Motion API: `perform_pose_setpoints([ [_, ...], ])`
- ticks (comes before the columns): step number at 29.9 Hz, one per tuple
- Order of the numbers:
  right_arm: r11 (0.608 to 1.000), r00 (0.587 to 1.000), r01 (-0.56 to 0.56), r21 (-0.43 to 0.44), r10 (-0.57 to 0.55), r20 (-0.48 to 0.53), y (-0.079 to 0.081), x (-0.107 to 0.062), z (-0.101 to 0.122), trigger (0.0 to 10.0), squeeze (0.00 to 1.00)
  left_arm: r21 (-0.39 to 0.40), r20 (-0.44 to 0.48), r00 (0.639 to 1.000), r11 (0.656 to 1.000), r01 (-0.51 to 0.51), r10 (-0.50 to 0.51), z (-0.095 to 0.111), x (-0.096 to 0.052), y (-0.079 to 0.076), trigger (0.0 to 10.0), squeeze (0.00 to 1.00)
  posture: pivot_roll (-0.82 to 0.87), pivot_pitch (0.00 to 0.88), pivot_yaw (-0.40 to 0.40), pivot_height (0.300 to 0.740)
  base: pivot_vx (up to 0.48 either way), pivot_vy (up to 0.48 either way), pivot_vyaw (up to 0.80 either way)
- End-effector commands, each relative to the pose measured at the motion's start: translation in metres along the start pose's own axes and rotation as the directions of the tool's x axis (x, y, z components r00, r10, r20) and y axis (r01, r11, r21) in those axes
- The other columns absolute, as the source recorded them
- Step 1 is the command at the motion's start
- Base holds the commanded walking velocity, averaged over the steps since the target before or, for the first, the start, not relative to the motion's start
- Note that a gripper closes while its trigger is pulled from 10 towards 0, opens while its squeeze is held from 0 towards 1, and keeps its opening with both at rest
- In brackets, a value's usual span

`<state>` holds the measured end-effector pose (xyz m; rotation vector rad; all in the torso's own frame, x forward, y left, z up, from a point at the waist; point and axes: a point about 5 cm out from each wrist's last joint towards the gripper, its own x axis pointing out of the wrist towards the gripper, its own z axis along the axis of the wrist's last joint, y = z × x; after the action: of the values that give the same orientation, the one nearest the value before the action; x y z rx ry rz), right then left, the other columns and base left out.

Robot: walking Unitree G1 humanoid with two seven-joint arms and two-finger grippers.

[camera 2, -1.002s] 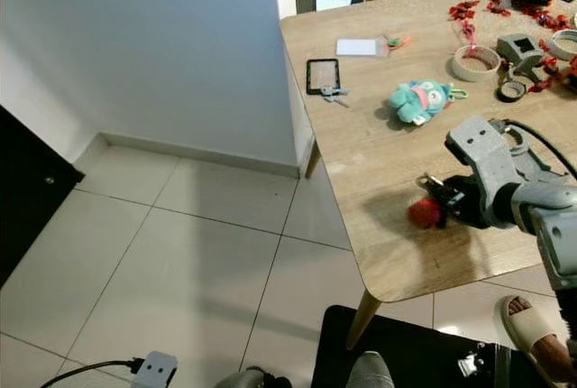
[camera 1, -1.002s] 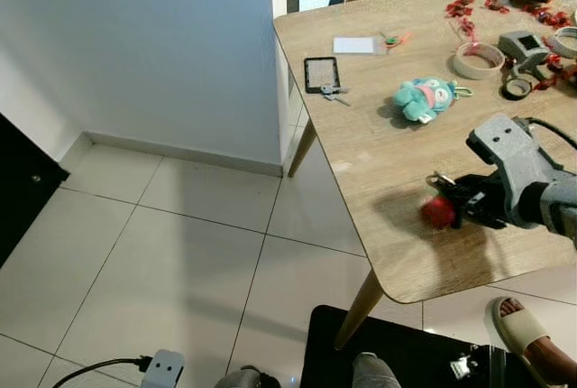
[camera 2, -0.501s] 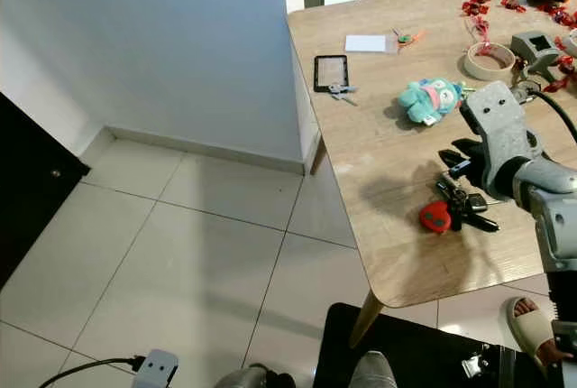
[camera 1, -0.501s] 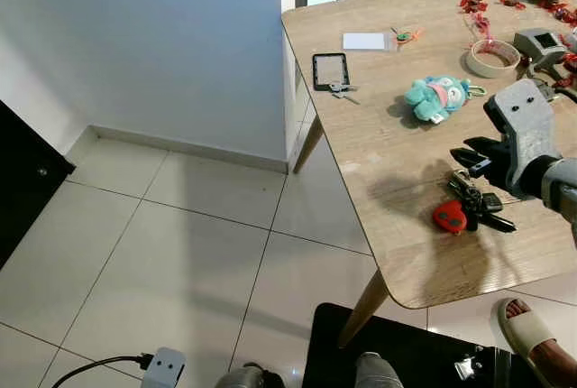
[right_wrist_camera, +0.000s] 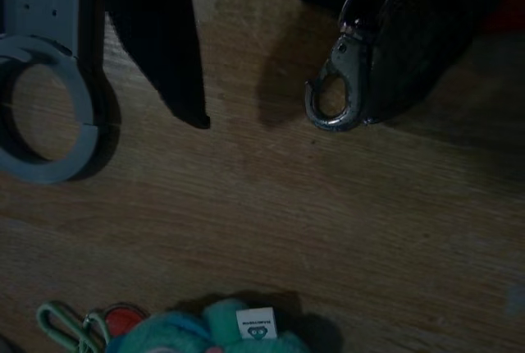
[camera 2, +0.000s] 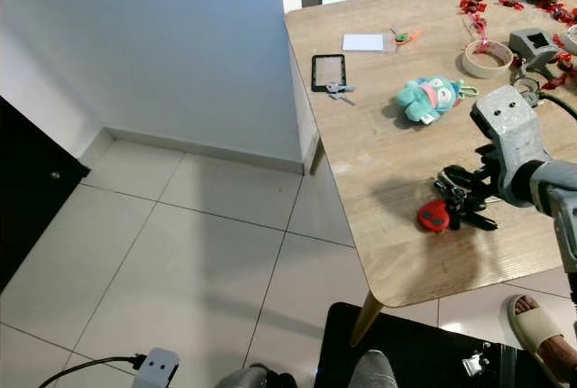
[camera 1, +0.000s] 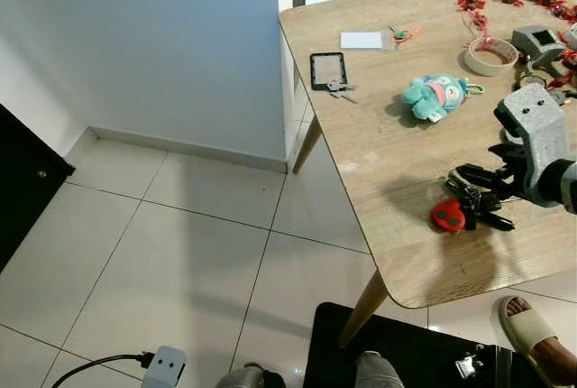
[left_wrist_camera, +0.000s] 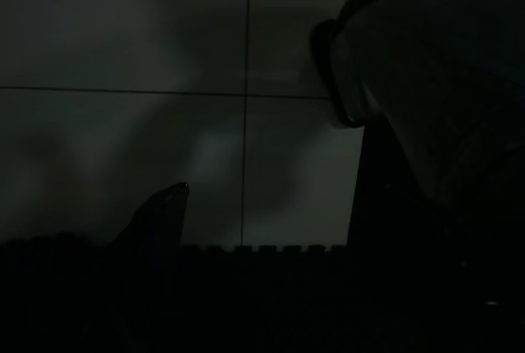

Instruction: Hang keys on a hook

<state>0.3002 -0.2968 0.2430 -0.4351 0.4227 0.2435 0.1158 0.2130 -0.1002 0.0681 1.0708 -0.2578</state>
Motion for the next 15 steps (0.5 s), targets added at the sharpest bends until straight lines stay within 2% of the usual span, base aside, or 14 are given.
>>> perform_pose_setpoints([
  [1, 1.0, 1.0, -0.026, -0.008, 0.026, -0.018, 0.003, -0.001, 0.001, 10.0, 0.41, 0.002, -0.041, 0.999, 1.0, 0.008, -0.008, -0.013, -0.003, -0.003, 10.0, 0.0, -0.16, 0.22, 0.111, 0.74, 0.0, 0.0, 0.0],
  [2, 0.999, 0.999, -0.035, -0.009, 0.035, -0.025, 0.004, -0.002, 0.0, 10.0, 0.41, 0.002, -0.041, 0.999, 1.0, 0.009, -0.008, -0.013, -0.003, -0.003, 10.0, 0.0, -0.16, 0.22, 0.111, 0.74, 0.0, 0.0, 0.0],
  [3, 0.999, 0.998, -0.048, -0.009, 0.048, -0.034, 0.006, -0.002, -0.001, 10.0, 0.13, 0.002, -0.041, 0.999, 1.0, 0.009, -0.009, -0.013, -0.003, -0.003, 10.0, 0.0, -0.16, 0.22, 0.111, 0.74, 0.0, 0.0, 0.0],
  [4, 0.998, 0.997, -0.063, -0.011, 0.062, -0.049, 0.008, -0.002, -0.003, 10.0, 0.0, 0.002, -0.041, 0.999, 1.0, 0.009, -0.008, -0.013, -0.003, -0.003, 10.0, 0.0, -0.16, 0.22, 0.111, 0.74, 0.0, 0.0, 0.0],
  [15, 0.999, 0.987, -0.048, 0.001, 0.048, -0.153, 0.009, -0.003, -0.017, 10.0, 0.0, -0.001, -0.042, 0.999, 1.0, 0.006, -0.006, -0.014, -0.003, -0.002, 10.0, 0.0, -0.16, 0.22, 0.107, 0.74, 0.0, 0.0, 0.0],
])
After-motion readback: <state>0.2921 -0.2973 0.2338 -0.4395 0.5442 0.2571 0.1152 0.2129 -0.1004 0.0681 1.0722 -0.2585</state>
